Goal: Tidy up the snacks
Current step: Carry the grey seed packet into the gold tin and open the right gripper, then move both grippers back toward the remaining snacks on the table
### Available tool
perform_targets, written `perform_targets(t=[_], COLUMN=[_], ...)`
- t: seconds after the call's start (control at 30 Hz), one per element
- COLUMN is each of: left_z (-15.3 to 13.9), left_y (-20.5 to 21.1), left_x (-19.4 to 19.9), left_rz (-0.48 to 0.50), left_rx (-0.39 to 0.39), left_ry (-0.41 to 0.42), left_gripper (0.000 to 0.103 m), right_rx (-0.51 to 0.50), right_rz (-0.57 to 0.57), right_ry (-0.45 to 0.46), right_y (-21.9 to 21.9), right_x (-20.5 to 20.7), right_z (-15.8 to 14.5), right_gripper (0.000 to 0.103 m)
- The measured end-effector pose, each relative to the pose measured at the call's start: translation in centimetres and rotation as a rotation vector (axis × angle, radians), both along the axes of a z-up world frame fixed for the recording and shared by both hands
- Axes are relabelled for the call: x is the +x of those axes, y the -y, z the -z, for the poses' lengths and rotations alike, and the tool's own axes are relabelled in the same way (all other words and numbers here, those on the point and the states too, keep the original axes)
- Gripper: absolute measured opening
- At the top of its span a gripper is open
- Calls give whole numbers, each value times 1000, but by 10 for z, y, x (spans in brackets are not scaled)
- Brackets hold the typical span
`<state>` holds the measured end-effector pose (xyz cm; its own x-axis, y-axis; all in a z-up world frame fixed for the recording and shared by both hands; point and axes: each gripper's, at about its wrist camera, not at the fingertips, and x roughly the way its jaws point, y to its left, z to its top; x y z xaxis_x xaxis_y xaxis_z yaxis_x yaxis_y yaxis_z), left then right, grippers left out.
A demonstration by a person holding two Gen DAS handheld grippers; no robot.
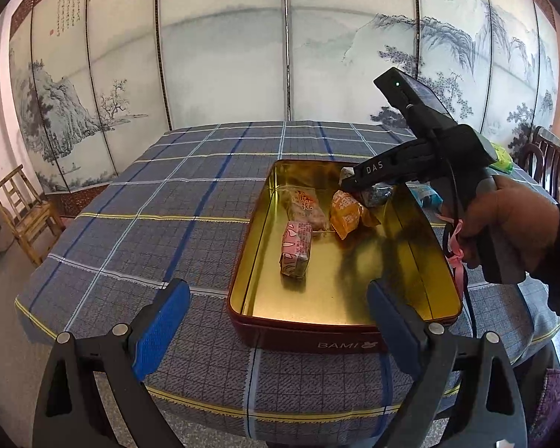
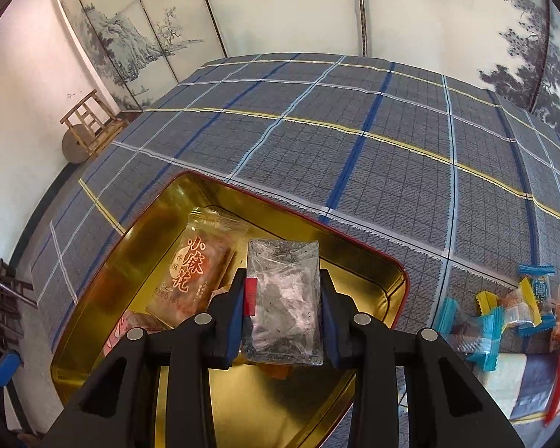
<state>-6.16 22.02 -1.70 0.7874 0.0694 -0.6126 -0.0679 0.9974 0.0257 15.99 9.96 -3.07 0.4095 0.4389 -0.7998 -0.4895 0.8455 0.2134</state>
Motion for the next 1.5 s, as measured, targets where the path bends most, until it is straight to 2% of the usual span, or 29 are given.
perform_targets(t=[0.93,1.3,1.5], left_z=[8,4,2], left_y=[-6,2,9], left_x=[2,0,-1], left_rz=[-12,-16,-11], left_rx=[-11,11,29], left_ry=[-31,-34,-37], left_gripper=[94,94,94], right_rx=[-10,25,107], right_rz=[11,-27,-50], right_ry=[15,16,45], right_y=[-1,3,16], right_x=[-4,-19,-41], right_z=[1,-3,-14], right_gripper=[37,37,37])
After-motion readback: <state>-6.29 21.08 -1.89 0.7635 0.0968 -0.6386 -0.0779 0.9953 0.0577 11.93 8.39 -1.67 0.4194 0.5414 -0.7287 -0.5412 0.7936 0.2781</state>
